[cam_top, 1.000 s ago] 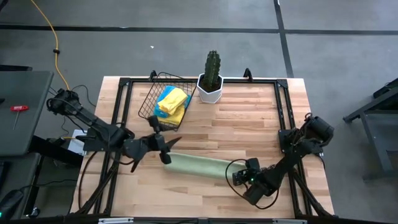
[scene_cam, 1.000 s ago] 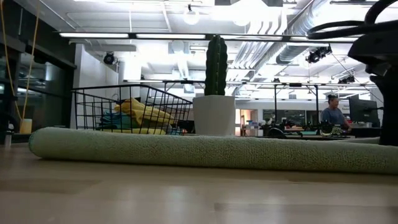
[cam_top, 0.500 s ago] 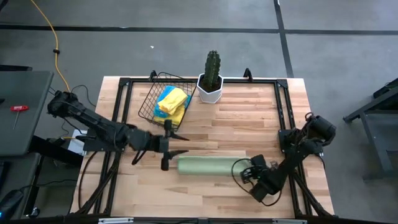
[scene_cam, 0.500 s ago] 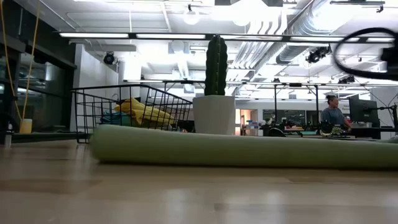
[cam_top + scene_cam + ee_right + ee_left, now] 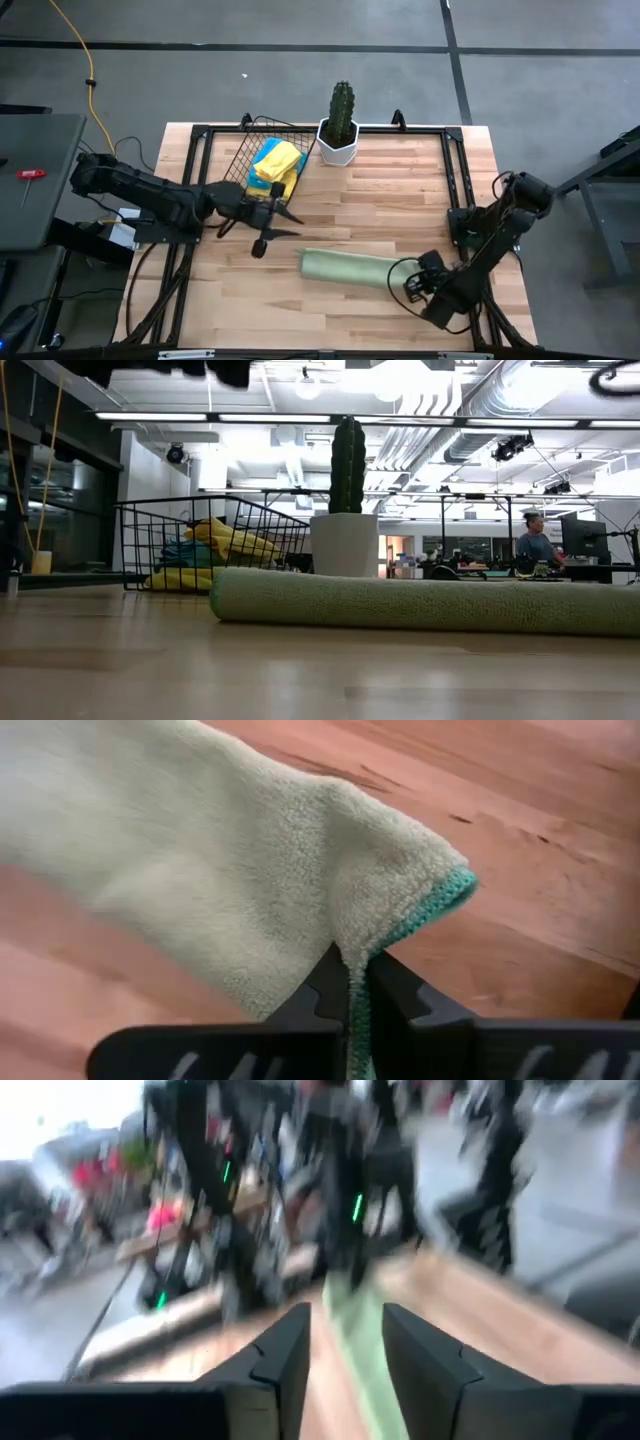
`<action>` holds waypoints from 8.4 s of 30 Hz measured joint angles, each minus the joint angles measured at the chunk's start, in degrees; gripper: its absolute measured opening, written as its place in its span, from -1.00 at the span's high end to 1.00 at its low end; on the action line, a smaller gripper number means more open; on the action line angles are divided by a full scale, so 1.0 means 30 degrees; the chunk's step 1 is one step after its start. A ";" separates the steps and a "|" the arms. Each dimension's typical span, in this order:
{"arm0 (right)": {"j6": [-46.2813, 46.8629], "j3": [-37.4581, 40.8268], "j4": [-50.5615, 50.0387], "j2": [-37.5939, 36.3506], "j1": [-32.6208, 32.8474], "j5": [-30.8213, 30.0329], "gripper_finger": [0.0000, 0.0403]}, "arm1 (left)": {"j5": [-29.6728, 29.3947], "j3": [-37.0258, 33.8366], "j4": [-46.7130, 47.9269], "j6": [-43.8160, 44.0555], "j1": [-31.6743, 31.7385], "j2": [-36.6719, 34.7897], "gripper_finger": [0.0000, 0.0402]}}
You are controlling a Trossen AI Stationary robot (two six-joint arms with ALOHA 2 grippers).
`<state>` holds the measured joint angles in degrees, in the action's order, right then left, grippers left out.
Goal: Fold microfiber towels
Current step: Fold the green microfiber towel on the table, then put the folded green microfiber towel into the mesh basket
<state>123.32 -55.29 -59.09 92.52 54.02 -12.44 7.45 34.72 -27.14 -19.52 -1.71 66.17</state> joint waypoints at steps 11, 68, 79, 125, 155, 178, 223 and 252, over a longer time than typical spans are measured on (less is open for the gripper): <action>-0.0610 -0.0022 -0.0054 -0.1802 -0.0016 -0.0999 1.00 | -0.2379 -0.0257 0.9462 0.2199 -0.1971 0.2150 0.98; -1.6977 -0.0058 2.7046 0.5988 -0.8773 -0.8680 1.00 | -0.3148 0.0889 0.2034 0.3397 -0.3361 1.2786 1.00; -1.8437 -0.0058 2.9160 0.6145 -0.9049 -0.6369 1.00 | -0.3223 0.0867 0.1894 0.3312 -0.3354 1.2786 1.00; -2.2894 -0.0051 1.7883 0.3149 -0.5515 -1.2315 -0.21 | -0.7766 0.0845 0.7224 0.4277 -0.4854 0.4568 1.00; -2.1814 -0.0051 1.6139 0.4867 -0.5237 -0.9767 -0.21 | -0.9084 0.0874 0.0733 0.3141 -0.2673 1.1659 1.00; -1.8878 -0.0044 1.4899 0.3624 -0.2139 -1.5317 -0.21 | -0.9788 0.6612 0.9463 0.3183 -0.6897 1.0565 0.26; -1.9215 -0.0044 1.5863 0.3632 -0.2413 -1.5310 -0.21 | -1.3340 1.0418 2.0640 0.4901 -0.3405 0.4768 0.98; -2.0263 -0.0044 1.6806 0.3639 -0.3141 -1.3649 -0.21 | -1.2598 1.0149 2.2528 0.6494 1.1325 0.5738 0.98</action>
<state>62.53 -55.42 -8.68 103.44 44.60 -53.39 -30.34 65.17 40.44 -0.04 32.27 83.38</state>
